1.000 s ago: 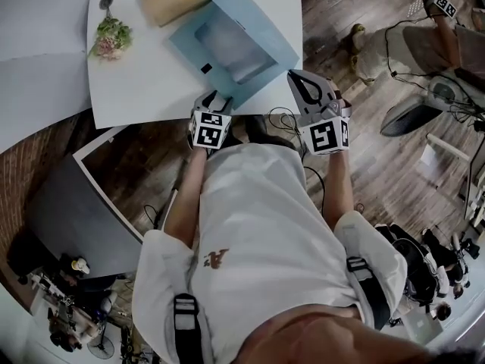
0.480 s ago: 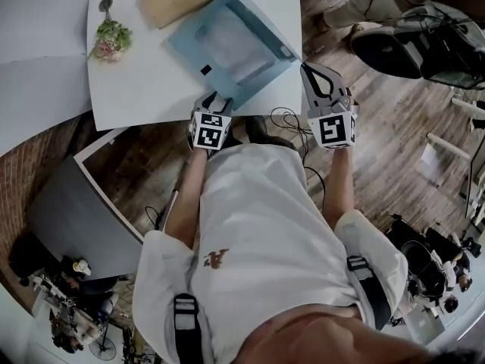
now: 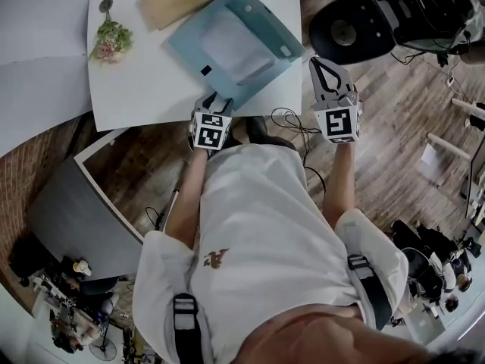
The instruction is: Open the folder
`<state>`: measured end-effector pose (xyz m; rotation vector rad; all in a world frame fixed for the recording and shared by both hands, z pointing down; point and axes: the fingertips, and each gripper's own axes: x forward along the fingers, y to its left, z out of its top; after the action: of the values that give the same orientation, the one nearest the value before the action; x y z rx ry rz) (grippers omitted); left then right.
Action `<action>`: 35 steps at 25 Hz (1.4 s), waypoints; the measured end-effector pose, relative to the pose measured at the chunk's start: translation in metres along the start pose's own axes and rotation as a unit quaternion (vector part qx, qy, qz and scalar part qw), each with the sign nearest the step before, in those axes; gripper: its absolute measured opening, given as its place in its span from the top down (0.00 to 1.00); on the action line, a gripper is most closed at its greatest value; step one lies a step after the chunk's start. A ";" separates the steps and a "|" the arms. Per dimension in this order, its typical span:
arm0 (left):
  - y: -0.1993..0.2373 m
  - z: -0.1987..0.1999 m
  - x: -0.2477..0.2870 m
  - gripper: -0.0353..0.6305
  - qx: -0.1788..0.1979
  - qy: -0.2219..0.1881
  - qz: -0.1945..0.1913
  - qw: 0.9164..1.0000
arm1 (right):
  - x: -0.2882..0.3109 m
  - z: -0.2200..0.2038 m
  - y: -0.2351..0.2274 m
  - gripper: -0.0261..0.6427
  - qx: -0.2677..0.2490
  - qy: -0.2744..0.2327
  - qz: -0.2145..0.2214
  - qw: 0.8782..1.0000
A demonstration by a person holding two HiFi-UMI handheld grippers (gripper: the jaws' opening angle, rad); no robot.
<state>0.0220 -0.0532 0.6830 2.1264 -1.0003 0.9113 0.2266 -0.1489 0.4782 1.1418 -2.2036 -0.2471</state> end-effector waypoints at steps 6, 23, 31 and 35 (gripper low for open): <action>-0.002 -0.001 0.001 0.63 0.002 0.000 0.001 1.000 | 0.001 -0.008 -0.012 0.95 0.014 -0.001 -0.012 1.000; 0.001 0.001 0.000 0.63 -0.001 0.004 0.003 1.000 | 0.011 -0.030 -0.047 0.95 0.038 0.014 -0.044 0.998; 0.001 0.001 0.001 0.63 -0.001 0.001 0.006 1.000 | 0.012 -0.043 -0.060 0.95 0.045 0.024 -0.056 0.997; 0.000 0.000 0.000 0.63 -0.004 0.005 0.005 1.000 | 0.013 -0.048 -0.066 0.95 0.048 0.028 -0.061 0.997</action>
<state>0.0218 -0.0532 0.6827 2.1099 -1.0090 0.9218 0.2944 -0.1930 0.4929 1.3226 -2.1191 -0.1591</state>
